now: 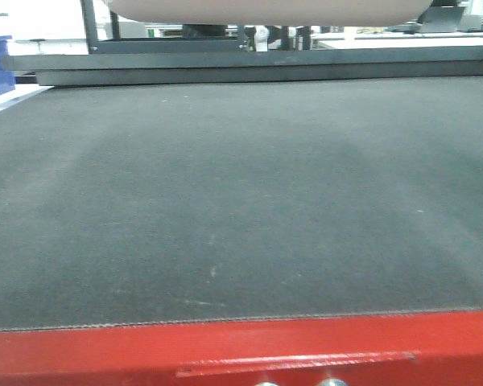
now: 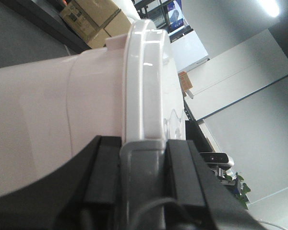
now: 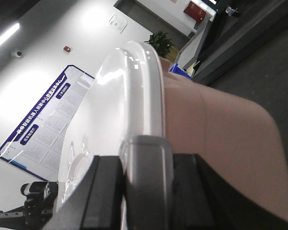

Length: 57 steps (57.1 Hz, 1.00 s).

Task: Grab white bin and place on right shelf
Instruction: 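Hold the bin raised with both grippers while backing away from the table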

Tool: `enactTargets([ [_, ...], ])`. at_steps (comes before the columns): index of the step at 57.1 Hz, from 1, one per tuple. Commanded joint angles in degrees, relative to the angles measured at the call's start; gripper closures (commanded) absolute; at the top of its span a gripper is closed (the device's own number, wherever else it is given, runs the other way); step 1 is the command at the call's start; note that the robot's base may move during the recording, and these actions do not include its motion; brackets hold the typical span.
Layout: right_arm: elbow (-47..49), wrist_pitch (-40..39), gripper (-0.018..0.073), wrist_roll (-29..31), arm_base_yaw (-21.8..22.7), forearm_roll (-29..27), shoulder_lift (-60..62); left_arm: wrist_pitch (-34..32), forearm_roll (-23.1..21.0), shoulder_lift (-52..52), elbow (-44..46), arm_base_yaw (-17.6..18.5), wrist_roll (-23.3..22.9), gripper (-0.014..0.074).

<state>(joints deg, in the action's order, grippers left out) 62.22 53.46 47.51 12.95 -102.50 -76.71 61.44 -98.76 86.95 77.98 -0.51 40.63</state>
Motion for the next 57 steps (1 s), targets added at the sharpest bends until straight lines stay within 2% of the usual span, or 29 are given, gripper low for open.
enactTargets([
  [1, 1.9, 4.9, 0.0501, 0.8, -1.1, -7.0, 2.1, 14.7, -6.0, -2.9, 1.9, 2.0, -0.1, 0.0722],
  [57, 1.9, 4.9, 0.0501, 0.8, -1.1, -7.0, 2.1, 14.7, -6.0, -2.9, 1.9, 2.0, -0.1, 0.0722],
])
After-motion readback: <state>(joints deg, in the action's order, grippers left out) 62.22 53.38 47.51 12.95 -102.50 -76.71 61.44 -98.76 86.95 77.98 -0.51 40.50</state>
